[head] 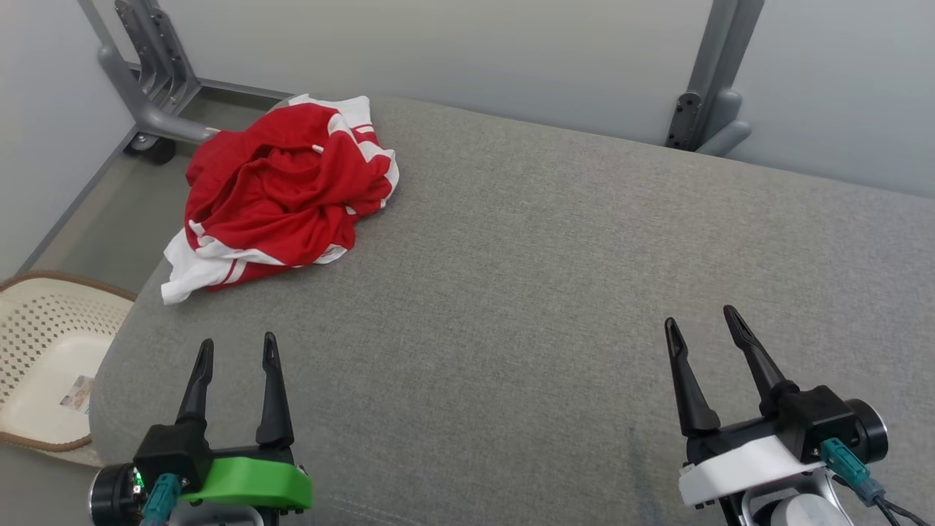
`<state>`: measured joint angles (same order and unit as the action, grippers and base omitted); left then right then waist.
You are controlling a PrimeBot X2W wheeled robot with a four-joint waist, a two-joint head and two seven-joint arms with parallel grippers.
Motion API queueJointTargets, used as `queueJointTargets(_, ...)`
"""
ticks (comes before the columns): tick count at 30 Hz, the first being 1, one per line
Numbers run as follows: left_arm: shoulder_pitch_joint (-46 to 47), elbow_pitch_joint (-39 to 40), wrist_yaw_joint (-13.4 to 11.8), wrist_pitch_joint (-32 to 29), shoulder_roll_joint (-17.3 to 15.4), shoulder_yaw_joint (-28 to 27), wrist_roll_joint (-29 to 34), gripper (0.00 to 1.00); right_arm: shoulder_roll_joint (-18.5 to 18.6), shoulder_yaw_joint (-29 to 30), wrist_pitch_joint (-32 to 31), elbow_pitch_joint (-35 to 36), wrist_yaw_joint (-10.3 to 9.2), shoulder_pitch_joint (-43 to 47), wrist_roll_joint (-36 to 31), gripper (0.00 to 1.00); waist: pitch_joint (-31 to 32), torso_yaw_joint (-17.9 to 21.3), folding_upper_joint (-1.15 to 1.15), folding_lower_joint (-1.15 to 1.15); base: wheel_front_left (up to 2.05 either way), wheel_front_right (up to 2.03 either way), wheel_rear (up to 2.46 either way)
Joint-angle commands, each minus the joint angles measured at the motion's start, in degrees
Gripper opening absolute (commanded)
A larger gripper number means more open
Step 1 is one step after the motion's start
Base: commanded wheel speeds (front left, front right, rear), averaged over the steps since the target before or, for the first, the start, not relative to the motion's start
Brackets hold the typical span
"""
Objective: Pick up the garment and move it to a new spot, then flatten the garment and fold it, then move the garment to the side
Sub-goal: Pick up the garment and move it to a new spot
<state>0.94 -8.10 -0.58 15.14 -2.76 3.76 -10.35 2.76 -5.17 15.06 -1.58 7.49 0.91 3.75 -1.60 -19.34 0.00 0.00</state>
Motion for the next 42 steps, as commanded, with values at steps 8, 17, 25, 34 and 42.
queueJointTargets(8,-0.8,-0.3,0.0,0.0,-0.2,0.5,-0.2,1.00,0.2,-0.2,0.1,-0.4,0.00,0.2,0.3,1.00,0.1,-4.1,0.00,0.00,0.00,0.00,0.00)
queueJointTargets(17,-0.9,-0.7,0.5,0.0,-0.2,0.5,-0.9,1.00,0.2,-0.6,0.2,-0.3,0.00,-0.4,0.1,1.00,-0.5,-4.7,0.00,0.00,0.00,0.00,0.00)
queueJointTargets(25,4.1,-1.2,1.3,0.0,-0.2,0.0,-2.4,1.00,0.2,-0.5,0.1,0.1,0.00,-1.7,-1.7,1.00,-4.5,-3.1,0.00,0.00,0.00,0.00,0.00)
queueJointTargets(34,19.1,-5.5,5.7,0.0,-0.2,-4.4,-2.2,1.00,0.5,-0.3,0.1,0.2,0.00,-6.4,-5.3,1.00,-14.2,-0.4,0.00,0.00,0.00,0.00,0.00)
queueJointTargets(42,35.3,-12.6,7.9,0.0,-0.8,-6.8,-1.2,1.00,2.0,-0.9,0.1,0.5,0.00,-10.7,-6.1,1.00,-21.5,3.1,0.00,0.00,0.00,0.00,0.00)
